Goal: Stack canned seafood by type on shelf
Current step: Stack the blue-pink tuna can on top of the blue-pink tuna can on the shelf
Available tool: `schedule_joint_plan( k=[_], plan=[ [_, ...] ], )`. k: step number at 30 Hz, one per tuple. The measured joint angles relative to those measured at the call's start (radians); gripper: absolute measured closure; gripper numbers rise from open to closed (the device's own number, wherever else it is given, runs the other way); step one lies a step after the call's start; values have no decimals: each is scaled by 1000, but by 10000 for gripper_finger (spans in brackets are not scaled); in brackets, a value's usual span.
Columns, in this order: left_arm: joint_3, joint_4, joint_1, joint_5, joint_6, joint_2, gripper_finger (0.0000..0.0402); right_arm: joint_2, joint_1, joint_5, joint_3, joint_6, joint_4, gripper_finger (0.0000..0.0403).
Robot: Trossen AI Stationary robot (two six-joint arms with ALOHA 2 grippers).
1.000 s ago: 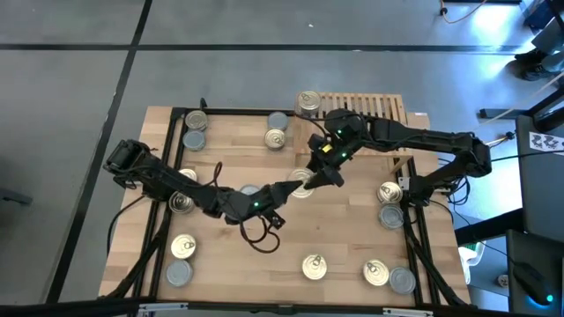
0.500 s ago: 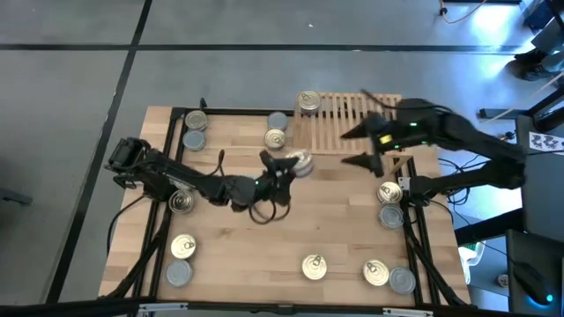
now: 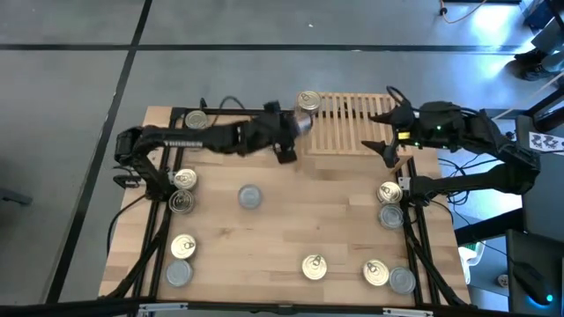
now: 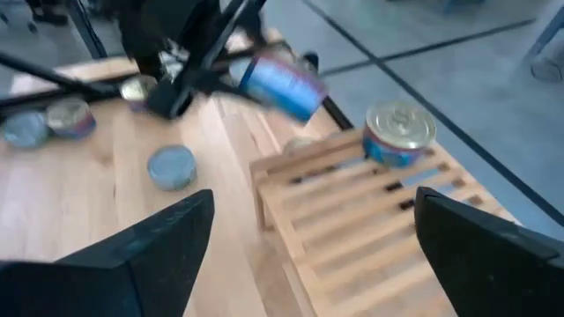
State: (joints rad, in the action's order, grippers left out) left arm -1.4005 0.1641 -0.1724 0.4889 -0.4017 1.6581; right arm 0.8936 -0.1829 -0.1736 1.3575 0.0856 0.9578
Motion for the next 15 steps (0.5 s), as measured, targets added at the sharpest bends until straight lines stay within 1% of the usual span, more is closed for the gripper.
schedule_joint_plan(
  k=[2, 6, 15],
  plan=[
    [-25, 18, -43, -19, -9, 1, 223, 0, 0, 0, -9, 2, 1, 24],
    [-93, 34, -88, -17, -117, 32, 223, 0, 0, 0, -46, 1, -19, 24],
    [-318, 147, -161, -10, -283, 209, 223, 1, -1, 0, -104, -16, -44, 24]
  ],
)
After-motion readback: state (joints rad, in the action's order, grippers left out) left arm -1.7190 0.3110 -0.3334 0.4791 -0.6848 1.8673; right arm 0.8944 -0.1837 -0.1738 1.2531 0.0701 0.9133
